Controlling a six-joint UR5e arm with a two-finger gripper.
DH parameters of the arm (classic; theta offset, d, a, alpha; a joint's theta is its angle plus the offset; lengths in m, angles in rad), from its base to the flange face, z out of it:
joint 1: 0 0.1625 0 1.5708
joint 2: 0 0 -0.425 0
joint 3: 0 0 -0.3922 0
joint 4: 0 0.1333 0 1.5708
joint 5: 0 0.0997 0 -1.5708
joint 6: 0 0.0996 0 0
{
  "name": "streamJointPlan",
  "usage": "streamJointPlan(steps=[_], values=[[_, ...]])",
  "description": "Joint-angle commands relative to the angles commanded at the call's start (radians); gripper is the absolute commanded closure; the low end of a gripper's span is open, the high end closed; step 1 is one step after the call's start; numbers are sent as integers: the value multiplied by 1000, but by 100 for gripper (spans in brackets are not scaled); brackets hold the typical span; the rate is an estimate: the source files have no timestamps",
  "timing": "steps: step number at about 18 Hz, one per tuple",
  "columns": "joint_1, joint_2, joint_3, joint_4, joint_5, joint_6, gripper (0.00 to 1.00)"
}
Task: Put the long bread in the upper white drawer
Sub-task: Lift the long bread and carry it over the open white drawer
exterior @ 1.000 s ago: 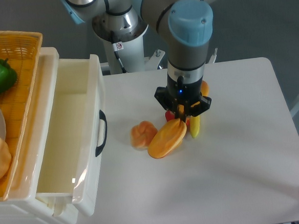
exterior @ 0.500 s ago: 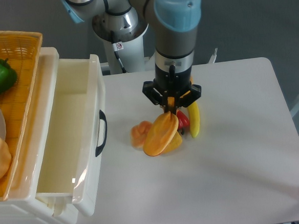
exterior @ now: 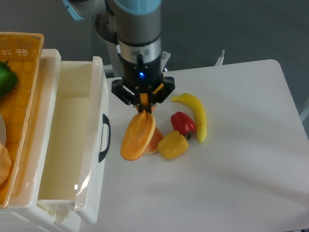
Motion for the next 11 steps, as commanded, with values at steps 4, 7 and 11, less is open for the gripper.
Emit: streamJointPlan(steps=[4,7,11], values=[[-41,3,0,-2,-3,-116,100],[-45,3,12,-2,-23,-215,100],[-49,5,15,-3,-40,-229,100]])
